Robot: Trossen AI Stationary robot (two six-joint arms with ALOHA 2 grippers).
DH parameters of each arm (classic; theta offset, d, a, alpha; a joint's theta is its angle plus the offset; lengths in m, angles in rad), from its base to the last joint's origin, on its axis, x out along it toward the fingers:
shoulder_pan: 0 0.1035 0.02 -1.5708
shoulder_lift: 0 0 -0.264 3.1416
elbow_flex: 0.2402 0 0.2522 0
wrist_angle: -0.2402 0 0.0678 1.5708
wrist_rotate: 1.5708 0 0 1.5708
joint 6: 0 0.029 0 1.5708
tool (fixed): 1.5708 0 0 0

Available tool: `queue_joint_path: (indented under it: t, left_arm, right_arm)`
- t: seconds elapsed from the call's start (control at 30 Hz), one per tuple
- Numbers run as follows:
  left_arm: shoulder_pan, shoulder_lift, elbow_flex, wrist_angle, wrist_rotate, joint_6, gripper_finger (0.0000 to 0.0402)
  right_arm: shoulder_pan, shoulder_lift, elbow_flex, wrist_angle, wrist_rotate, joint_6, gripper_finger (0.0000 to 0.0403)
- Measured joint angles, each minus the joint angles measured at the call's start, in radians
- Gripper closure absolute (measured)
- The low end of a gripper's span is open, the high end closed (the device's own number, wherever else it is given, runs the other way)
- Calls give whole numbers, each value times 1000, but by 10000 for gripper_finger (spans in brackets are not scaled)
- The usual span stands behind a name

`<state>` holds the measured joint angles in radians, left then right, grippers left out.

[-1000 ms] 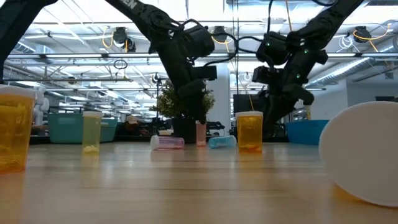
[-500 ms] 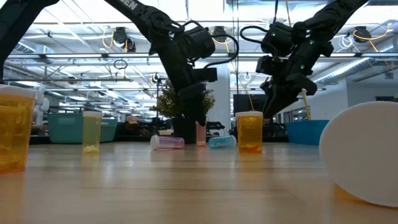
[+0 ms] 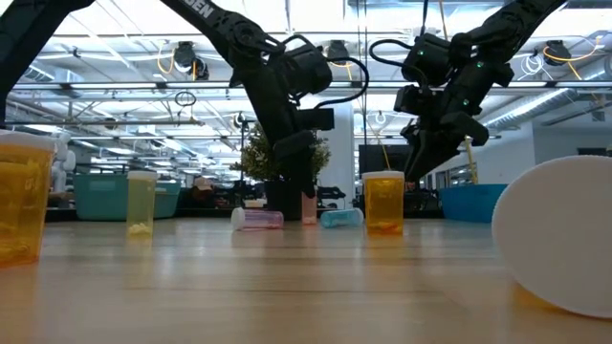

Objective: Pick and place medicine bottles into bin by pill shape (circle, oval)
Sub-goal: Put the top pink pill bottle into the green bin

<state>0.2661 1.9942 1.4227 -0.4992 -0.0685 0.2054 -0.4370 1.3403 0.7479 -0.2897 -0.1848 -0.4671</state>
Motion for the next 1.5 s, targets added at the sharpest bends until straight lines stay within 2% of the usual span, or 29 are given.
queue_joint_path:
  t: [1.17, 1.27, 1.5]
  left_arm:
    - [-20, 0, 0, -2, -28, -50, 160]
    - [-19, 0, 0, -2, -29, -51, 175]
    - [-19, 0, 0, -2, -29, -53, 239]
  right_arm:
    - [0, 0, 0, 0, 0, -6, 328]
    - [0, 0, 0, 0, 0, -9, 328]
    - [0, 0, 0, 0, 0, -9, 328]
